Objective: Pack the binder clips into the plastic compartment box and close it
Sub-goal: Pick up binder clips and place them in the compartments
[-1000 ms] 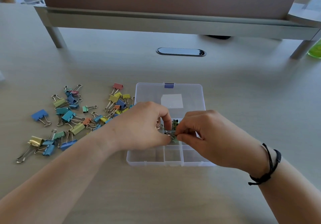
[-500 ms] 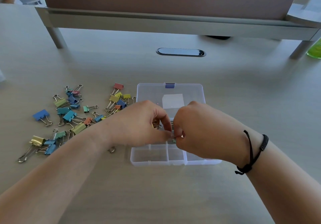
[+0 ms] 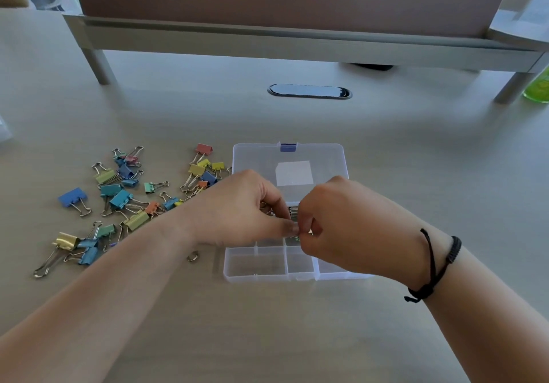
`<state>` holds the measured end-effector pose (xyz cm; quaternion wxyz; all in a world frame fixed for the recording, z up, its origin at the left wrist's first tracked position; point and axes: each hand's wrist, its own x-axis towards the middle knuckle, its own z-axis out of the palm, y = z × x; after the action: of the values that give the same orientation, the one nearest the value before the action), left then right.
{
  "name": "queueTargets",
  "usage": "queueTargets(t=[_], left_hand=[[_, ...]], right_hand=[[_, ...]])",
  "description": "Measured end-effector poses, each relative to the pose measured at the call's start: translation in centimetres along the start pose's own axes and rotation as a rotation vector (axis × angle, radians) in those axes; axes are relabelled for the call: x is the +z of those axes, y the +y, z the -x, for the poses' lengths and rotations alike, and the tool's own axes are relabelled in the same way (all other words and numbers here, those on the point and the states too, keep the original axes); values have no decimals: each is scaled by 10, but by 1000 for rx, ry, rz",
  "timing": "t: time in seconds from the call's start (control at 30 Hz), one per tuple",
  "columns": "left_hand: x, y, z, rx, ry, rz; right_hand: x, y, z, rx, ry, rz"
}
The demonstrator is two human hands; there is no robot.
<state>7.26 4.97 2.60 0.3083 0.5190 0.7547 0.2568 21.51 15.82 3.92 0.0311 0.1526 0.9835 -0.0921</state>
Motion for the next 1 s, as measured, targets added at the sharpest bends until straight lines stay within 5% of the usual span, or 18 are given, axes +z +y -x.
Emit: queueTargets(t=[0.5, 0.8, 1.0], left_hand=[[1, -1, 3, 16, 14, -50], [4, -4, 0, -9, 48, -97], [3, 1, 2, -52, 128, 297]], right_hand=[[8, 8, 6, -43, 92, -142], [9, 11, 1, 103, 74, -288], [9, 17, 3, 115, 67, -431]])
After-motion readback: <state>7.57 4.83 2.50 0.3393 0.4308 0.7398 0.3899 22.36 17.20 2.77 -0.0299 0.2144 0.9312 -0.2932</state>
